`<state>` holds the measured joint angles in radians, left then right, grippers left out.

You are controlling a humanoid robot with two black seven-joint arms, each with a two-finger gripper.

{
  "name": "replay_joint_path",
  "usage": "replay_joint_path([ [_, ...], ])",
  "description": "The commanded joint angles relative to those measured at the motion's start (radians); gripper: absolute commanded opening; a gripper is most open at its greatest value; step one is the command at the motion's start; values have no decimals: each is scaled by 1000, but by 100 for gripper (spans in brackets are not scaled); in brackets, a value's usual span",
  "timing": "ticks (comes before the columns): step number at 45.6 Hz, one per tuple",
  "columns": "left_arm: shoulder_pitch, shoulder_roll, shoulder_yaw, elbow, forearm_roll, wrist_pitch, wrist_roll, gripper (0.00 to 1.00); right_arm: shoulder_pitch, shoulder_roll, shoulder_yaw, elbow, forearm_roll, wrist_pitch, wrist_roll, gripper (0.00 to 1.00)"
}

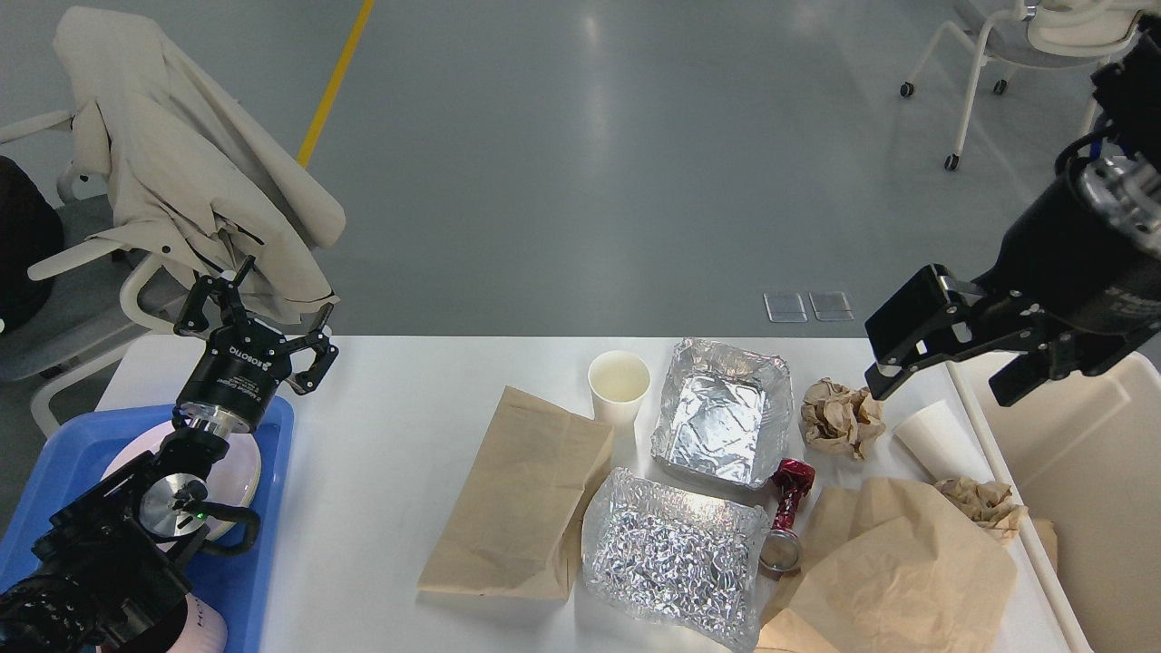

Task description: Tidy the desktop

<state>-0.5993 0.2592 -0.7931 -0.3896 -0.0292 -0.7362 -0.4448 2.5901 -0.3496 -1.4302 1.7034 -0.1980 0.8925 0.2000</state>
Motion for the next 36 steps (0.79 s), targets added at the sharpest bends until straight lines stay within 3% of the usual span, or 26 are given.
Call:
replay_joint_path([
  [1,-1,0,0,0,0,0,0,100,-145,-5,-64,1,11,-160,-10,100],
  [4,1,0,0,0,0,0,0,100,-253,-5,-107,-1,8,-279,-27,100],
  [10,-1,0,0,0,0,0,0,100,-485,-34,-130,-2,20,-452,-120,100],
  [14,1,0,0,0,0,1,0,100,-642,-38,-115,-7,93,-587,-156,100],
  [22,-1,0,0,0,0,0,0,100,-849,-63,-64,-7,196,-711,-154,100],
  [36,-1,0,0,0,0,0,0,100,-1027,-183,105,-5,308,-836,-154,100],
])
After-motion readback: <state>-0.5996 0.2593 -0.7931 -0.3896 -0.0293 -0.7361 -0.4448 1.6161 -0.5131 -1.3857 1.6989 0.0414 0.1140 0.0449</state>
